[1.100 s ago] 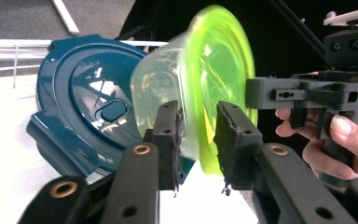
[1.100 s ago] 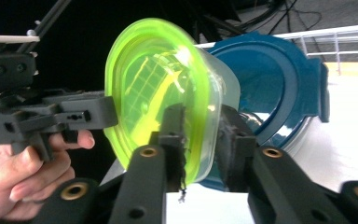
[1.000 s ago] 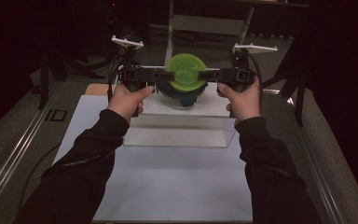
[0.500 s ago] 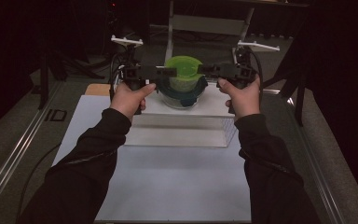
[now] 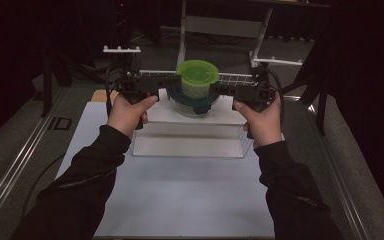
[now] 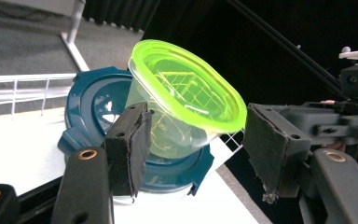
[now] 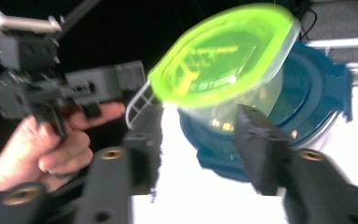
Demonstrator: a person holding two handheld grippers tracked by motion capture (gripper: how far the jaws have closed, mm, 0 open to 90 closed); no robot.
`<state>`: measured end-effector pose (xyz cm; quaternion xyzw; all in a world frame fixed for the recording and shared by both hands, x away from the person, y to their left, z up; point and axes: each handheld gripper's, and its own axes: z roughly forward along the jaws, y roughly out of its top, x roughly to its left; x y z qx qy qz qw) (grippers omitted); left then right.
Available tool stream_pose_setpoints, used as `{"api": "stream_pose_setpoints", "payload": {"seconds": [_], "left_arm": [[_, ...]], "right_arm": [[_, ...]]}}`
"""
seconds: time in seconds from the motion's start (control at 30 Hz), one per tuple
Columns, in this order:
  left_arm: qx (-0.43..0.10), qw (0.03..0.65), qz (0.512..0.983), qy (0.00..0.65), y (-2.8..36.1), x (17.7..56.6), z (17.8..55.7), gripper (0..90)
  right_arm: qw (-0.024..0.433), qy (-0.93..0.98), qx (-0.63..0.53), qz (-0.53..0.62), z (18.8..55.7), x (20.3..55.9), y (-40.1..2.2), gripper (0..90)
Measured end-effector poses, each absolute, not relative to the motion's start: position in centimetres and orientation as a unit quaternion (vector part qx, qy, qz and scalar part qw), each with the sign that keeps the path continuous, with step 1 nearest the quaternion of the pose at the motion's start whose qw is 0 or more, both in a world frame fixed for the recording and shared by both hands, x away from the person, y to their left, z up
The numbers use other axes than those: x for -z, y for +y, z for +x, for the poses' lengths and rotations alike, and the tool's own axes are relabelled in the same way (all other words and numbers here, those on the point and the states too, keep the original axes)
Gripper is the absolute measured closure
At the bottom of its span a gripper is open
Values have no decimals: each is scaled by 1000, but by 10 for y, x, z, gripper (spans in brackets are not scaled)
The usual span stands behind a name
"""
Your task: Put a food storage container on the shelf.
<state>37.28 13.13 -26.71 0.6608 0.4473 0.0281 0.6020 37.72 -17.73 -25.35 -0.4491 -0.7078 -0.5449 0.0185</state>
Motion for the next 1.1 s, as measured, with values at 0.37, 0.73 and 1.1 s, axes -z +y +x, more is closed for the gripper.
{"api": "stream_pose_setpoints", "payload": {"seconds": [0.37, 0.73, 1.1], "left_arm": [[-54, 628, 656, 416, 142, 294, 343, 309], [-79, 639, 661, 386, 148, 308, 328, 256], [-85, 641, 673, 361, 145, 322, 317, 208]], "right_arm": [[25, -726, 514, -457, 384, 279, -150, 895], [21, -726, 505, -467, 398, 281, -141, 894], [21, -728, 510, -457, 393, 282, -139, 814]]}}
